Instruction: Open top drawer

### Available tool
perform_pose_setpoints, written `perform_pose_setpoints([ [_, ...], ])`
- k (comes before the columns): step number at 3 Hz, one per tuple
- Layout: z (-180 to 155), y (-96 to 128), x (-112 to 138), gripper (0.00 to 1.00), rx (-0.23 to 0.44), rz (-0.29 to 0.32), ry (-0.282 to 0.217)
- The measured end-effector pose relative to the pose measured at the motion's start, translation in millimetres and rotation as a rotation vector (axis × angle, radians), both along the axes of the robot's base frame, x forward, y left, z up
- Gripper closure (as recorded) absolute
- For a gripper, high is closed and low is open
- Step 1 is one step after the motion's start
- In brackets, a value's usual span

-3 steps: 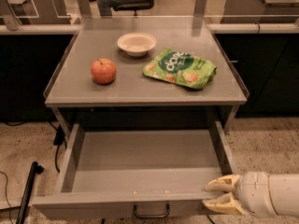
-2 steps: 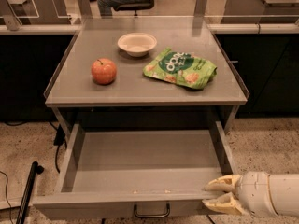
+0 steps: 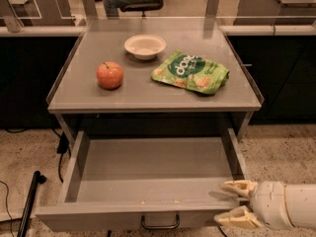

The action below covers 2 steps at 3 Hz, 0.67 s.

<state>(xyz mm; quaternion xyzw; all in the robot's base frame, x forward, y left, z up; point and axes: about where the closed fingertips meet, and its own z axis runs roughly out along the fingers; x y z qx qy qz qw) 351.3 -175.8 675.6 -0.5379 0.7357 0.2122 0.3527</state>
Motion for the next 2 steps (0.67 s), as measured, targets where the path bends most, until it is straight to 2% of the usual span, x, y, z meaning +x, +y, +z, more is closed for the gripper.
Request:
perform_pose_setpoints([
  [1,0.0,0.0,0.0,0.00,0.000,0.000,0.000],
  [2,0.0,0.1,0.0,0.00,0.000,0.000,0.000],
])
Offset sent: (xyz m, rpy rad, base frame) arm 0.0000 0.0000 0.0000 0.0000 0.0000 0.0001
